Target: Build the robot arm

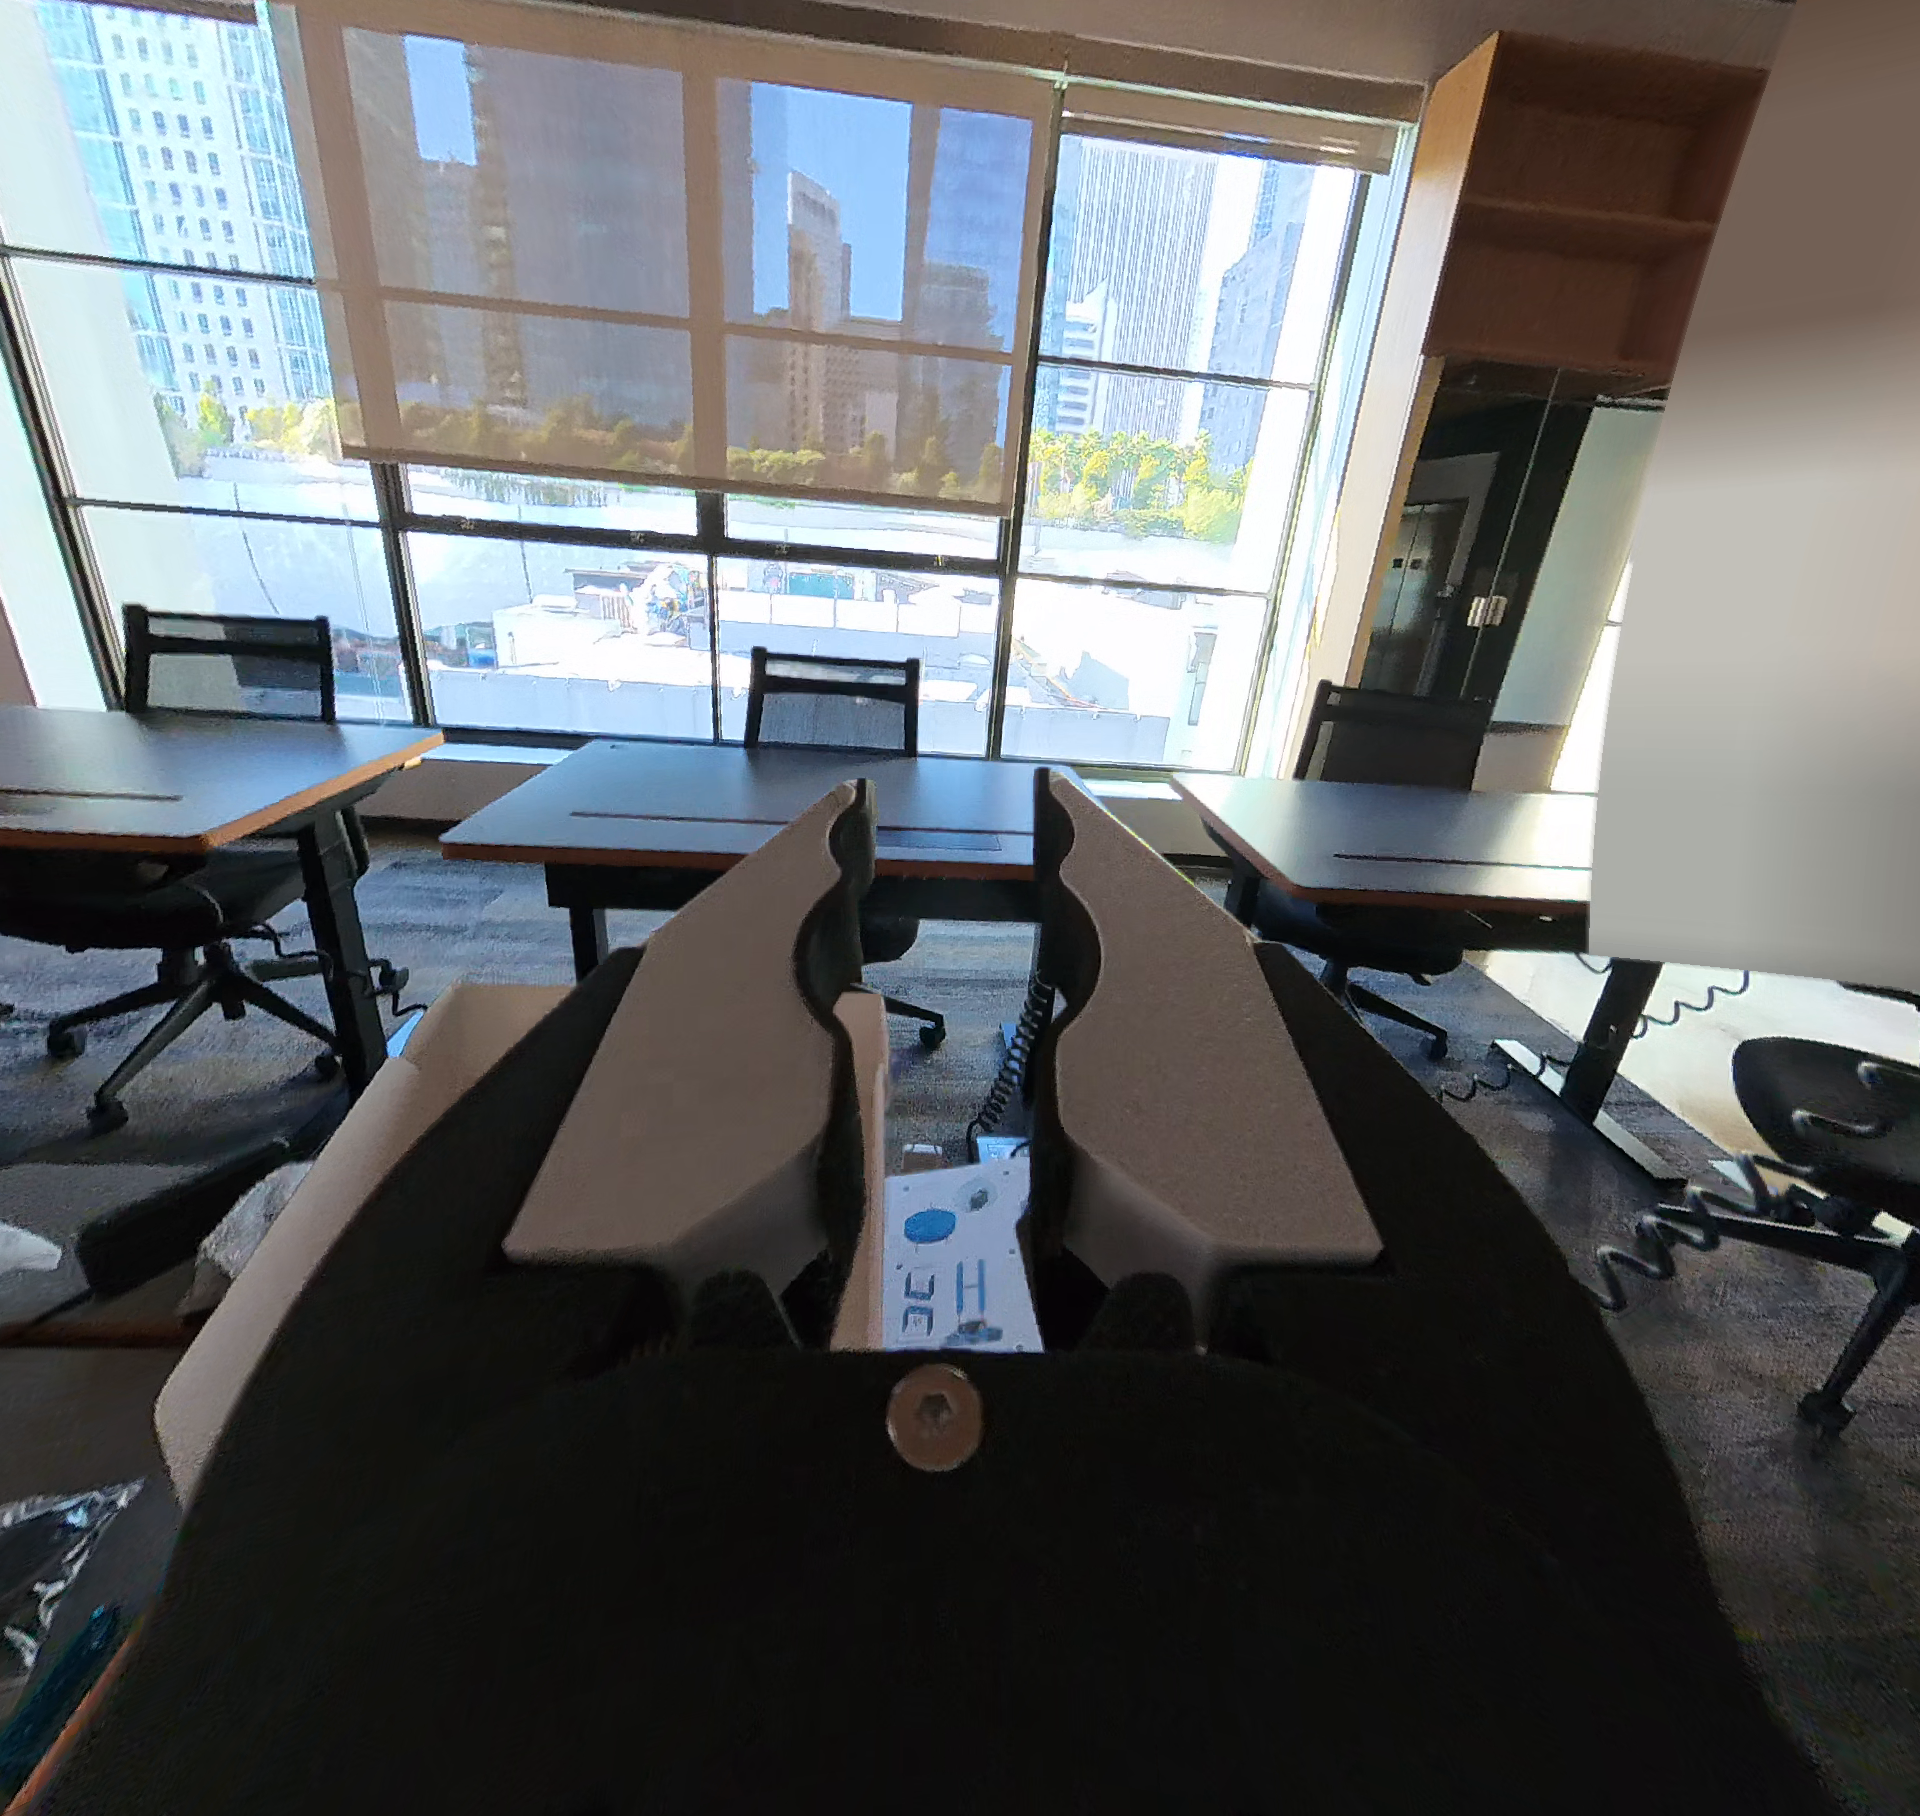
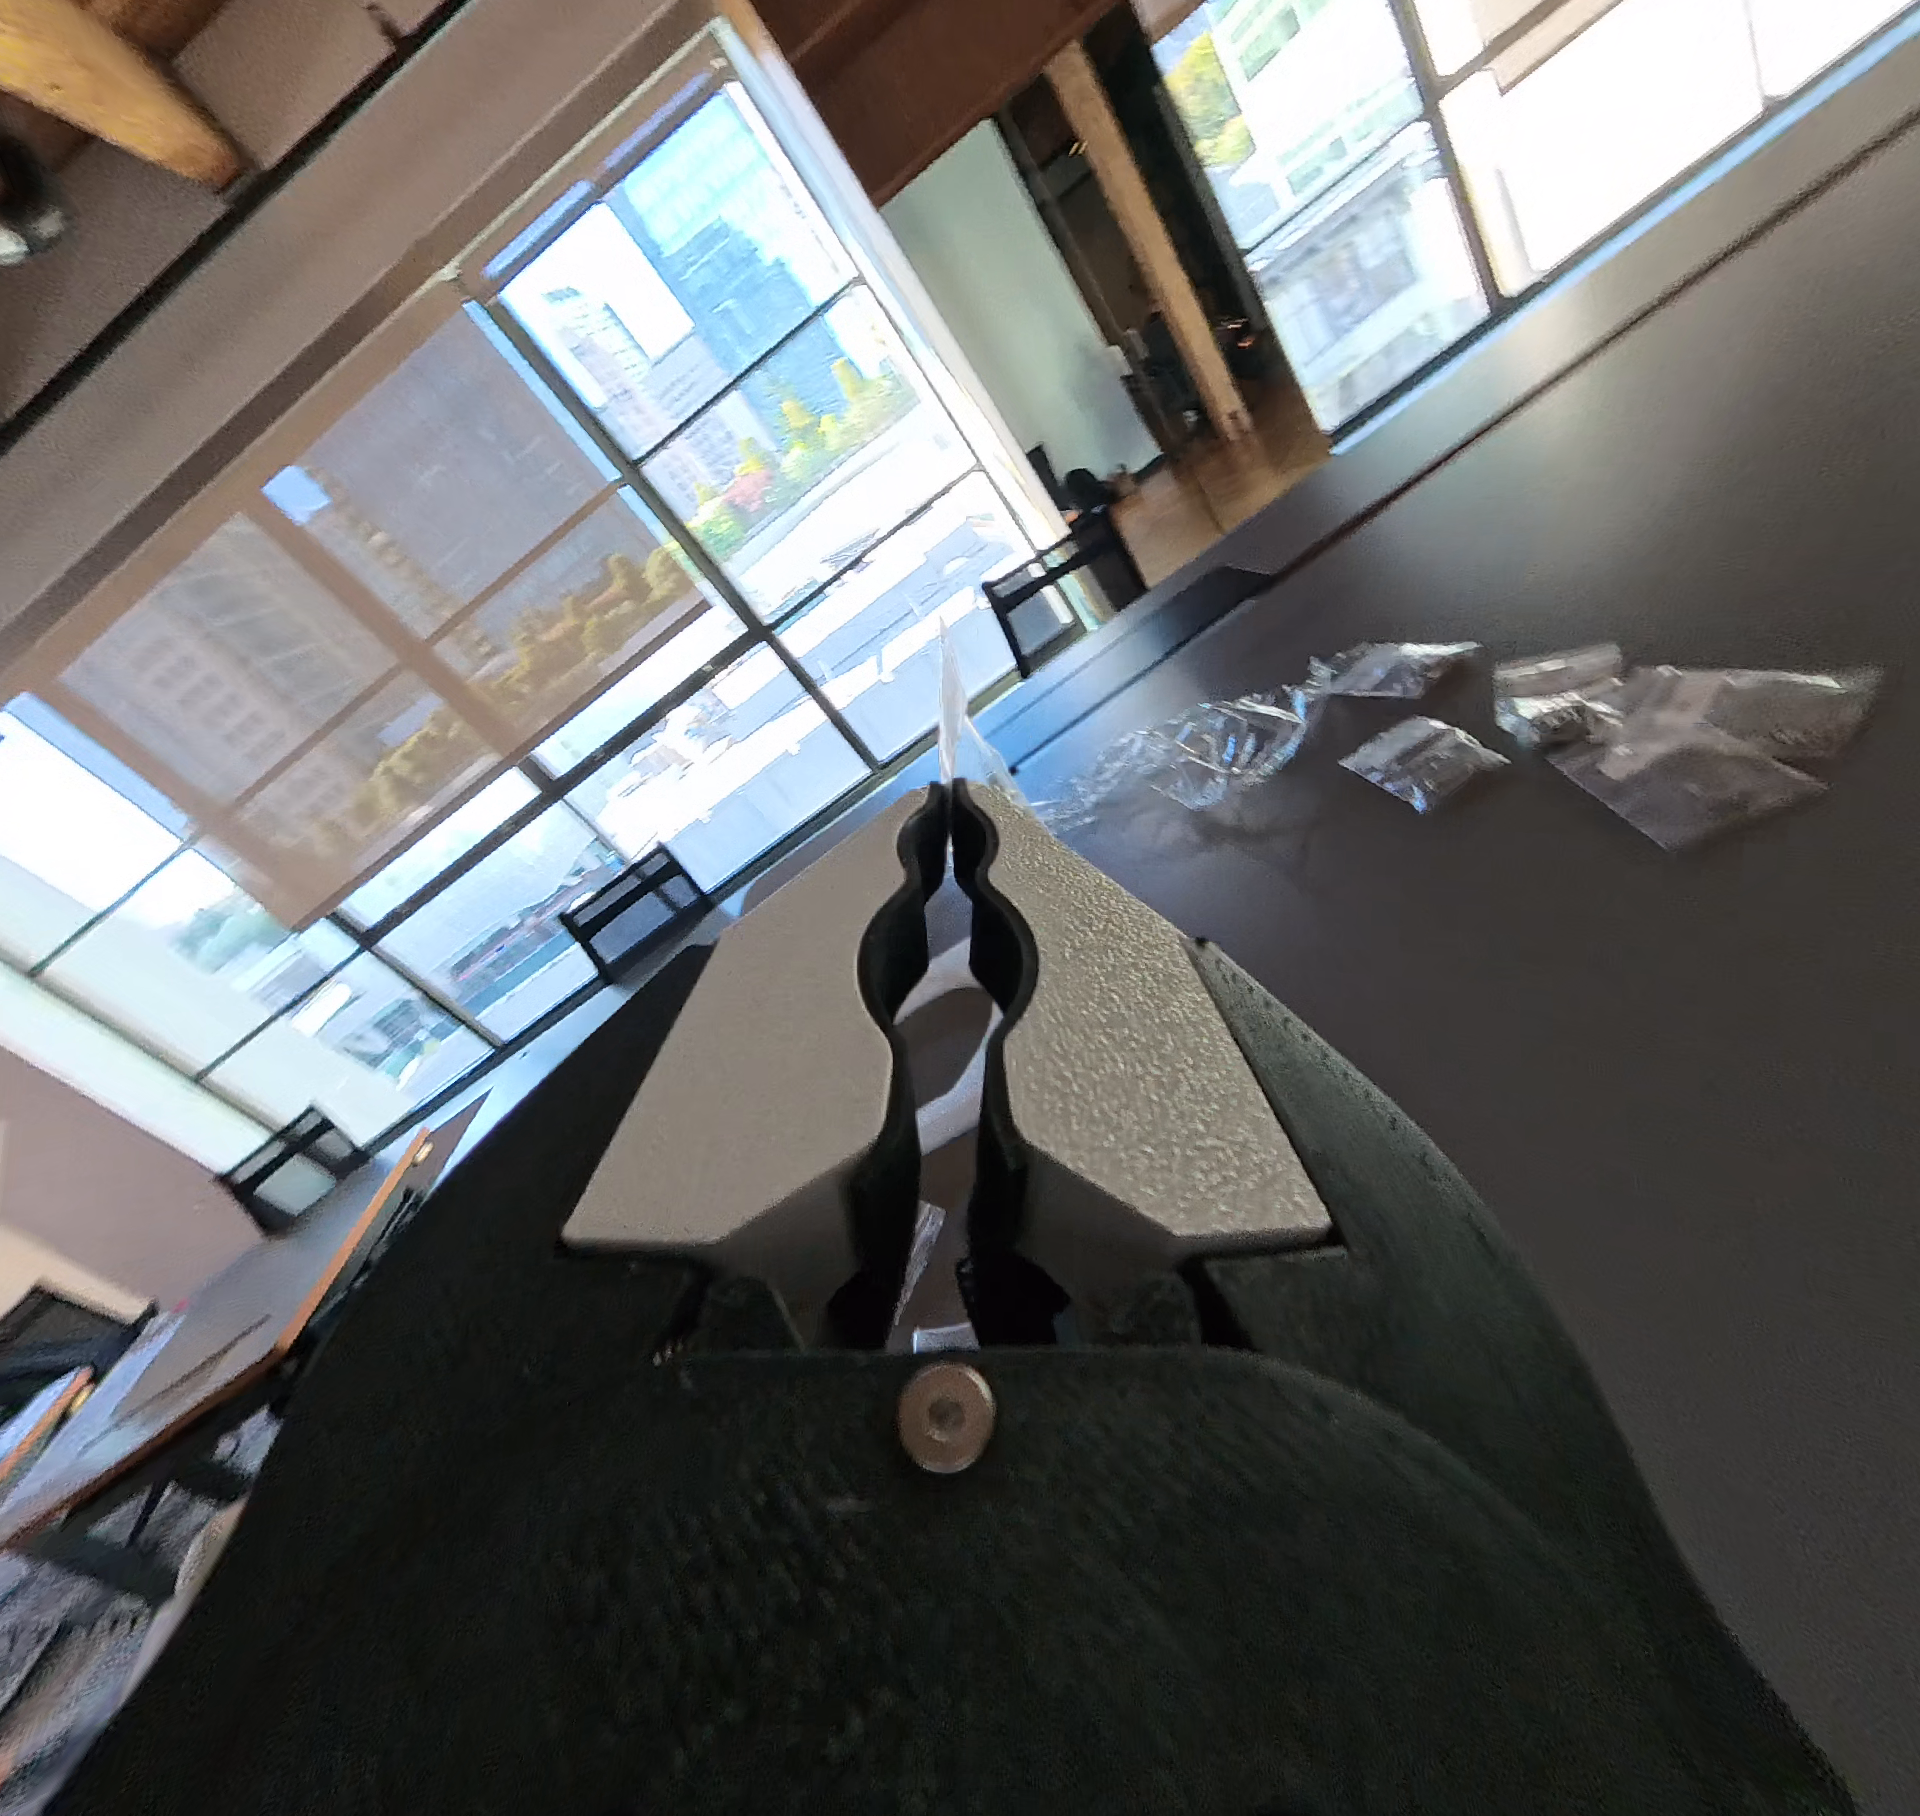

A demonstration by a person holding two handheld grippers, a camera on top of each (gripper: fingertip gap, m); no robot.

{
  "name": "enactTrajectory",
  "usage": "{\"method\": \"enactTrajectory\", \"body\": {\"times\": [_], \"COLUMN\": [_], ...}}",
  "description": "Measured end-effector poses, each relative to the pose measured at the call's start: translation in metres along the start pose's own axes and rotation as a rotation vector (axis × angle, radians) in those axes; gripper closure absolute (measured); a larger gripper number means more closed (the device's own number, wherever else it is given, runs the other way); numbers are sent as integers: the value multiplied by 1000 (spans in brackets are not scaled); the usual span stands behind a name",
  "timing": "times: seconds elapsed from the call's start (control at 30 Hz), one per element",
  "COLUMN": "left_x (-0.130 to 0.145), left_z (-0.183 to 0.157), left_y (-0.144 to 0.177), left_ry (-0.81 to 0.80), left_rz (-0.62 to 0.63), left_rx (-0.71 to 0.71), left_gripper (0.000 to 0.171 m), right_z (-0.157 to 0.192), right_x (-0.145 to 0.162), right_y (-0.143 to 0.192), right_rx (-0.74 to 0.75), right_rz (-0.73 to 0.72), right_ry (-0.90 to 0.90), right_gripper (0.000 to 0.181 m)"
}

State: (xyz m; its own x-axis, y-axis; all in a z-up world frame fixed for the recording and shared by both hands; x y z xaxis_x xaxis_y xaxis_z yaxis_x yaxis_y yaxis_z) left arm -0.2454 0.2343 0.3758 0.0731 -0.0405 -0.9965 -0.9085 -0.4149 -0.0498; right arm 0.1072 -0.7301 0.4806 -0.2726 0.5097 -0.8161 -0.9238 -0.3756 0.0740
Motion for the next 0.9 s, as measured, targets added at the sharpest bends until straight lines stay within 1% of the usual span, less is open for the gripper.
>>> {"method": "enactTrajectory", "body": {"times": [0.07, 0.17, 0.27, 0.4, 0.47, 0.53, 0.6, 0.63, 0.7, 0.77, 0.83, 0.9], "left_x": [-27, -66, -85, -89, -81, -70, -62, -59, -58, -63, -72, -83], "left_z": [-23, -69, -126, -205, -250, -291, -323, -334, -348, -344, -317, -275], "left_y": [4, 11, 23, 43, 46, 45, 43, 41, 37, 33, 29, 25], "left_ry": [-25, -31, -33, -32, -28, -52, -66, -58, -14, 0, -39, -71], "left_rz": [-21, -44, -3, 42, 91, 133, 136, 137, 127, 119, 91, 48], "left_rx": [5, 52, 104, 116, 173, 229, 281, 302, 366, 408, 374, 324], "left_gripper": [143, 142, 140, 141, 141, 141, 142, 142, 143, 141, 141, 141], "right_z": [4, 13, 20, 25, 27, 32, 38, 42, 52, 58, 60, 59], "right_x": [-5, -4, 0, 7, 9, 8, 7, 6, 3, 1, 1, 1], "right_y": [-8, -24, -38, -49, -50, -50, -50, -49, -45, -40, -37, -33], "right_rx": [-94, -253, -394, -551, -615, -677, -724, -749, -778, -764, -704, -613], "right_rz": [22, 87, 172, 293, 335, 345, 348, 347, 329, 300, 276, 250], "right_ry": [43, 95, 186, 289, 337, 381, 407, 409, 411, 424, 431, 420], "right_gripper": [181, 181, 181, 181, 181, 181, 181, 181, 181, 181, 181, 181]}}
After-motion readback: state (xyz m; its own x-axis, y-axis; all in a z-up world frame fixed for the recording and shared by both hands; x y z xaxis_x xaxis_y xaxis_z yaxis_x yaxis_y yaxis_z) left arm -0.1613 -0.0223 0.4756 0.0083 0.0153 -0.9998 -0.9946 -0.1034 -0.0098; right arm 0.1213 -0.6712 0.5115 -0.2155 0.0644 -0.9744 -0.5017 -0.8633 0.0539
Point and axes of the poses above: each gripper's, where its closed fingertips meet, y back along the fingers, x out of its underside, z = x × y across the jaws, the point moved 1 cm from there along y, back along the fingers, and after that the axes turned 10 degrees about z, right-handed, at the moved point
